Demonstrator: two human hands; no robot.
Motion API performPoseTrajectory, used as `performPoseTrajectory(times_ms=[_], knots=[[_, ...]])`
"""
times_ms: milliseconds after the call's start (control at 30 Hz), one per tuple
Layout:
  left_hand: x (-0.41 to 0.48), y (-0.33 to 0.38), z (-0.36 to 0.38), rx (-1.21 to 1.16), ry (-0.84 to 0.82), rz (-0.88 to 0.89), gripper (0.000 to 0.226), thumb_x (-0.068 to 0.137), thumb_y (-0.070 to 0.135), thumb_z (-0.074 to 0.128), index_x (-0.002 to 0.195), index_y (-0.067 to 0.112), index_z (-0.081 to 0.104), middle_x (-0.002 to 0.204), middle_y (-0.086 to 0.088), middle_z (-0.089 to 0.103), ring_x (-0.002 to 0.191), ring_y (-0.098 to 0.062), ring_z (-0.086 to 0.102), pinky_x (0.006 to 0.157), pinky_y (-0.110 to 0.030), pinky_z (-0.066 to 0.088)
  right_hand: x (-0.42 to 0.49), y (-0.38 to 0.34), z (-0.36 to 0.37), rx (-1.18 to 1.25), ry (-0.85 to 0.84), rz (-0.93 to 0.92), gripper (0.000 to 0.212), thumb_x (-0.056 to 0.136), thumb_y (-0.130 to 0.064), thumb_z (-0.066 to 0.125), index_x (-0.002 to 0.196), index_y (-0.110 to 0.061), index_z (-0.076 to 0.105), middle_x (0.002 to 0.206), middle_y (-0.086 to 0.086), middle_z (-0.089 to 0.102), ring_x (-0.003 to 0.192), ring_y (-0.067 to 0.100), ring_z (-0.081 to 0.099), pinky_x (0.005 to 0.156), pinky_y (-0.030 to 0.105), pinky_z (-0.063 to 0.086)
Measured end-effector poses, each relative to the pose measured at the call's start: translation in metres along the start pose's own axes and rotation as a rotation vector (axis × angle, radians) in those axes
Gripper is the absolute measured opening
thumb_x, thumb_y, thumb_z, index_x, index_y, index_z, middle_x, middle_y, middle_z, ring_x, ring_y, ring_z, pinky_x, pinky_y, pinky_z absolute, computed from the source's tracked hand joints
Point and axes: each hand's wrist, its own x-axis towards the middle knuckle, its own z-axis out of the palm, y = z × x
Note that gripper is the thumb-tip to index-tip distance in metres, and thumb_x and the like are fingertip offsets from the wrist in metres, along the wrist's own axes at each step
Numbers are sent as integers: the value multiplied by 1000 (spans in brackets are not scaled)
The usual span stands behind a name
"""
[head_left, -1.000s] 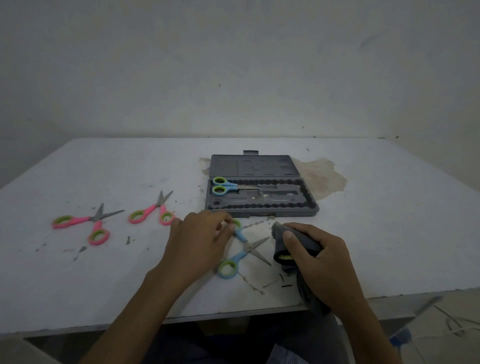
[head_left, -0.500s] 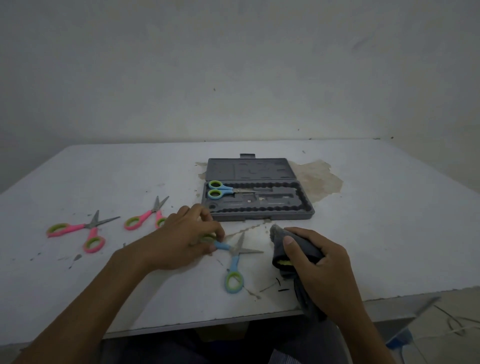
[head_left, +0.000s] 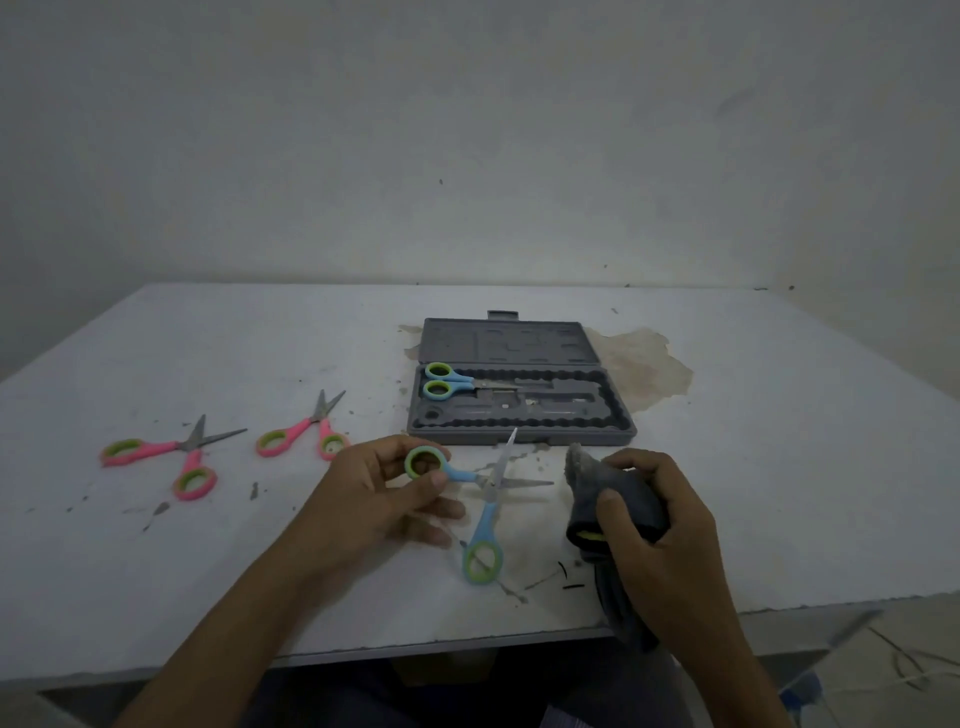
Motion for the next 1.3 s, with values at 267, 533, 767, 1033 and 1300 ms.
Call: performPoseTrajectory(times_ms=[267, 533, 767, 1033, 1300], knots=[[-14, -3, 19, -35, -1, -4, 9, 100, 17, 47, 107, 12, 49, 97, -15, 75, 75, -43, 73, 64, -47, 62, -13, 4, -7, -149, -18, 28, 35, 81, -20, 73, 110, -28, 55, 104, -13, 60, 92, 2, 59, 74, 14, 49], [-15, -7, 19, -12, 17, 37, 10, 99, 22, 48, 108, 18, 50, 89, -20, 73, 57, -39, 67, 55, -46, 60, -18, 3, -5, -390, -57, -160, 43, 86, -53, 49, 122, -28, 49, 94, -10, 67, 73, 0, 61, 69, 10, 45], [-13, -14, 19, 7, 40, 109, 10, 98, 19, 51, 107, 14, 51, 83, -22, 70, 53, -38, 63, 40, -32, 50, -19, -28, 22, -497, -147, -314, 30, 90, -50, 49, 116, -37, 54, 94, -8, 60, 83, 15, 57, 65, 37, 45], [-12, -17, 20, 83, 5, 108, 6, 101, 18, 45, 106, 18, 48, 77, -25, 71, 56, -36, 64, 48, -35, 56, 8, -23, 31, -706, -227, -269, 28, 84, -42, 51, 110, -38, 62, 86, -5, 58, 76, 17, 54, 67, 33, 36], [-16, -18, 26, 193, 13, 169, 6, 101, 21, 46, 106, 23, 48, 69, -16, 71, 41, -21, 56, 35, -24, 39, -12, -32, 30, -639, -239, -417, 31, 87, -43, 56, 117, -35, 59, 90, -2, 61, 77, 16, 53, 67, 33, 39]])
